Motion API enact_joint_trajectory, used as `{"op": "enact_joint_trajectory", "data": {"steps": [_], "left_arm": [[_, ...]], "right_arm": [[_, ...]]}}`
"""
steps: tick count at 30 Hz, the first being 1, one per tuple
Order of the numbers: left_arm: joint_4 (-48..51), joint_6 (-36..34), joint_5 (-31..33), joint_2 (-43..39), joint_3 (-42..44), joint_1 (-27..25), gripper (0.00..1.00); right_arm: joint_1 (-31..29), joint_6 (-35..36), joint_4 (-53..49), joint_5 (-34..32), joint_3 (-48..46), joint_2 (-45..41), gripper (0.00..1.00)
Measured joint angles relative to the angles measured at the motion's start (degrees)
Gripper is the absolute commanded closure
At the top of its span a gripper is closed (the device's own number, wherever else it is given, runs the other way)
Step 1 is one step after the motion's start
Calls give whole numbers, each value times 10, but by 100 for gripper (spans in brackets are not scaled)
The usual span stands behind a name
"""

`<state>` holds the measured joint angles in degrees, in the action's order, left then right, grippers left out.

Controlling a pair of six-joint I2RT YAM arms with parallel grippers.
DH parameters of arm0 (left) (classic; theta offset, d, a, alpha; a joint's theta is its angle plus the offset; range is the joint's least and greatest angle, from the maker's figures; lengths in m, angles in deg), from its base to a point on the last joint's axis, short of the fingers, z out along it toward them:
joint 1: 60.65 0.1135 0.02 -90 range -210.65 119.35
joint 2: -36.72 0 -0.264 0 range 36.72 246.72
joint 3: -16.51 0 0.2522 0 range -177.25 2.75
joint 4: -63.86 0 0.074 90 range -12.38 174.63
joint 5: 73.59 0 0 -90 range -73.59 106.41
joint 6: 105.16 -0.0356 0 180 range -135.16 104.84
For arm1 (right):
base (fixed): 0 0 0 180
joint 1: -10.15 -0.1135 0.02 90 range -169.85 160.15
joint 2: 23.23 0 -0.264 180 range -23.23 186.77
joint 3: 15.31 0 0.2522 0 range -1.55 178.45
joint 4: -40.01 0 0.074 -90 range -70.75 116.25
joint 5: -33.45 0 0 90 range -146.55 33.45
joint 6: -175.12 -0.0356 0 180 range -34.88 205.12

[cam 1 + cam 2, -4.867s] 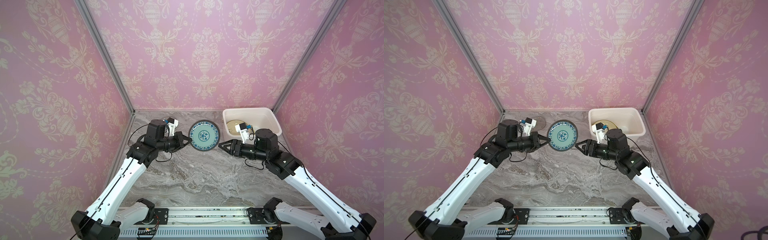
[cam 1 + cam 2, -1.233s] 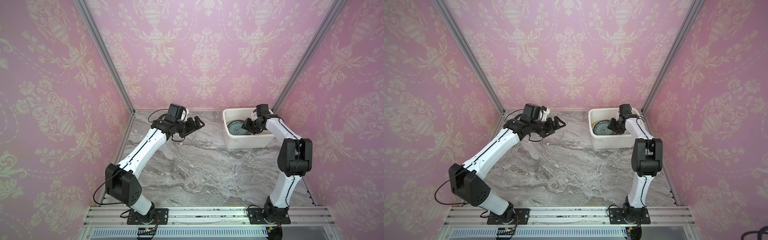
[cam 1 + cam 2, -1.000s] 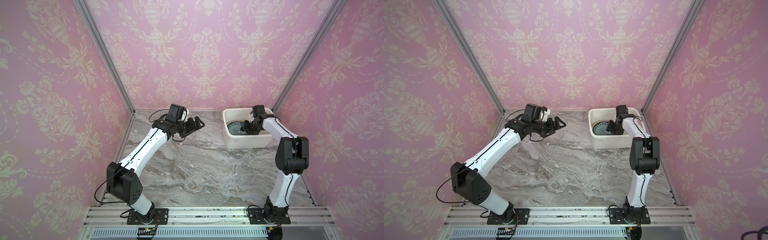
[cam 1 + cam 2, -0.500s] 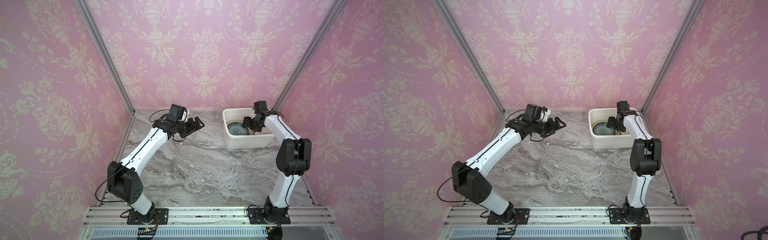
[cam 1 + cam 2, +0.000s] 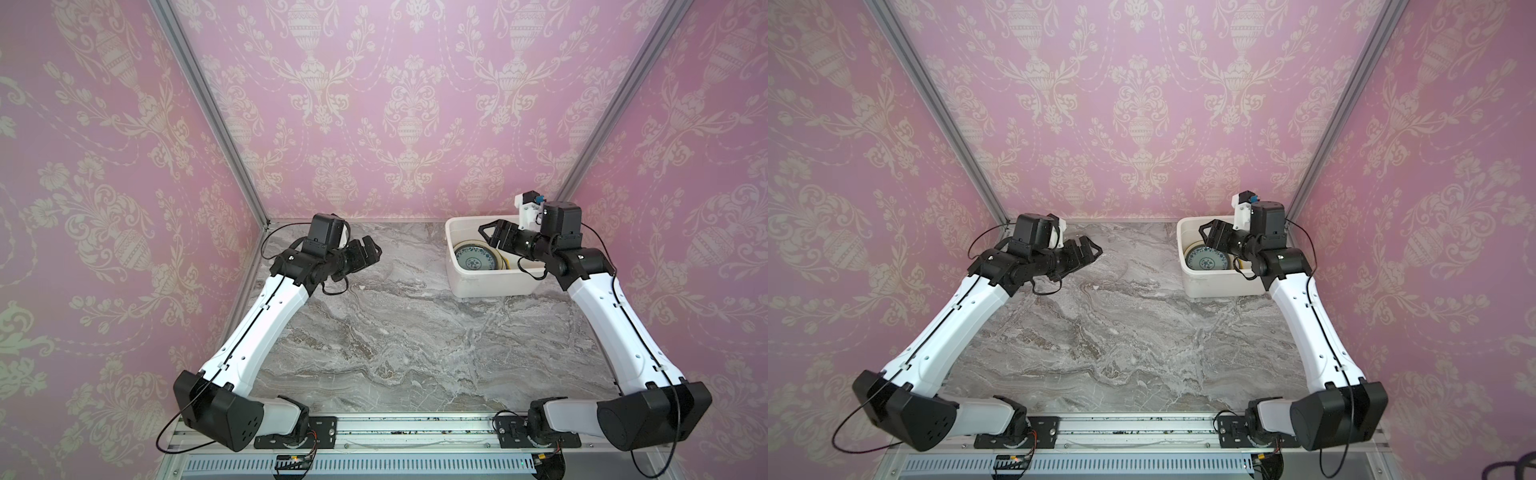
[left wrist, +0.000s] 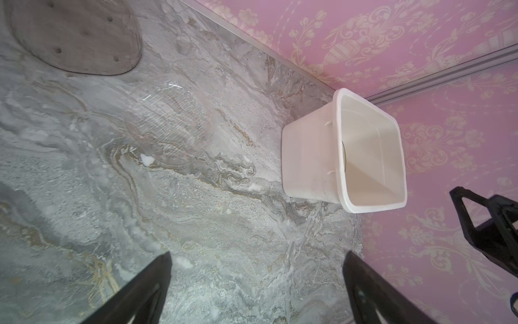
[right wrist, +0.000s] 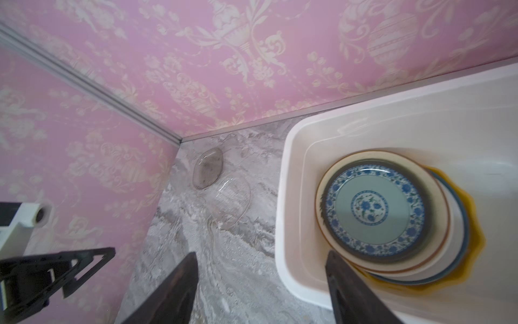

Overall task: Place the plates into the plastic bin on the countertop
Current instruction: 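Open the right gripper and move both grippers toward the clear glass plates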

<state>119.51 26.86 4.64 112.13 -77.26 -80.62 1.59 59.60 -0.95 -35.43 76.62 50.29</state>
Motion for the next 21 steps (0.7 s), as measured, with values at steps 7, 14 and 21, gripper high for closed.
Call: {"op": "enact_joint_trajectory", "data": {"steps": [7, 14, 21], "left_arm": [[7, 0, 36, -82, 105, 37, 1], [-12, 3, 38, -123, 186, 45, 1], [-35, 5, 33, -165, 259, 73, 1]], "right_arm": [[-138, -51, 23, -25, -66, -76, 30], [-266, -96, 29, -107, -65, -48, 31], [-345, -116, 28, -178, 4, 84, 33]]}}
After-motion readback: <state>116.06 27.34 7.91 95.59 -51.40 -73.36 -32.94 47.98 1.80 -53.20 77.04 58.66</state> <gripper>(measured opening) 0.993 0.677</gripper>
